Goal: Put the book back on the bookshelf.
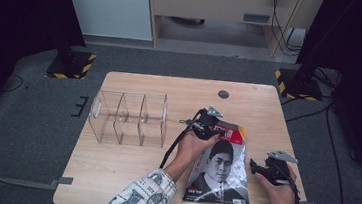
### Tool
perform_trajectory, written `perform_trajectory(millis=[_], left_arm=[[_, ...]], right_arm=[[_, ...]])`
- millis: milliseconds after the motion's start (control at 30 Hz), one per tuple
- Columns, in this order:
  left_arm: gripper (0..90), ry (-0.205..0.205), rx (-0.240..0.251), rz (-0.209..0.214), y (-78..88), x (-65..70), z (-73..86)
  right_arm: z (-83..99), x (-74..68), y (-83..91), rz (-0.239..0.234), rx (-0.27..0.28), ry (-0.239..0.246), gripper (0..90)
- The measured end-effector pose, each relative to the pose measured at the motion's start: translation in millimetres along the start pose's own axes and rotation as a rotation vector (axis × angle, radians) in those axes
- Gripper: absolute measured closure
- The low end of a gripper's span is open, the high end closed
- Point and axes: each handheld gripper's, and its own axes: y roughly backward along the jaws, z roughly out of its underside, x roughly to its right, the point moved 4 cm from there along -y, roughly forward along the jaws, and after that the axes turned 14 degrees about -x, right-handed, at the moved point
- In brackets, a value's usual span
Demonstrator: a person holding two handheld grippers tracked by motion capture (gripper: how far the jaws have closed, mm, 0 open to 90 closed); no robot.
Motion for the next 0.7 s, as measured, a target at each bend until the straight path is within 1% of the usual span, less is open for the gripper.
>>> perform_trajectory(millis=[100,133,167,267,333,367,467,500,533,567,600,633,700], left_arm=[[86.1,-0.002,0.022,0.0,5.4,0.5,-2.0],[86.2,0.004,0.036,0.008,9.4,0.8,-2.4],[86.2,0.004,0.036,0.008,9.4,0.8,-2.4],[86.3,-0.013,0.06,0.004,17.6,2.2,-3.3],[86.4,-0.002,0.082,0.014,25.6,2.6,-4.2],[86.4,-0.002,0.082,0.014,25.6,2.6,-4.2],[86.5,-0.012,0.102,0.012,37.7,4.0,-8.2],[86.5,-0.012,0.102,0.012,37.7,4.0,-8.2],[86.5,-0.014,0.113,0.011,43.5,4.6,-9.9],[86.6,-0.014,0.113,0.011,43.5,4.6,-9.9],[86.6,-0.017,0.118,0.01,48.8,5.3,-11.5],[86.6,-0.017,0.118,0.01,48.8,5.3,-11.5],[86.6,-0.022,0.13,0.006,55.2,6.1,-13.3]], right_arm=[[0.1,-1.9,-0.3,-0.003,-0.005,0.007,23.3],[0.3,-2.9,-0.1,-0.006,-0.009,0.013,22.3],[0.3,-2.9,-0.1,-0.006,-0.009,0.013,22.3],[-0.2,-4.1,-1.1,-0.008,-0.012,0.019,19.2],[-0.7,-4.5,-1.7,-0.005,-0.012,0.018,18.3],[-0.7,-4.5,-1.7,-0.005,-0.012,0.018,18.3],[-1.3,-4.9,-2.1,-0.01,-0.014,0.017,17.1],[-1.3,-4.9,-2.1,-0.01,-0.014,0.017,17.1],[-1.7,-5.5,-2.6,-0.014,-0.016,0.015,16.7],[-1.7,-5.5,-2.6,-0.014,-0.016,0.015,16.7],[-1.9,-5.5,-2.8,-0.012,-0.016,0.016,16.5],[-1.9,-5.5,-2.8,-0.012,-0.016,0.016,16.5],[-1.9,-5.5,-2.8,-0.014,-0.018,0.016,16.2]])
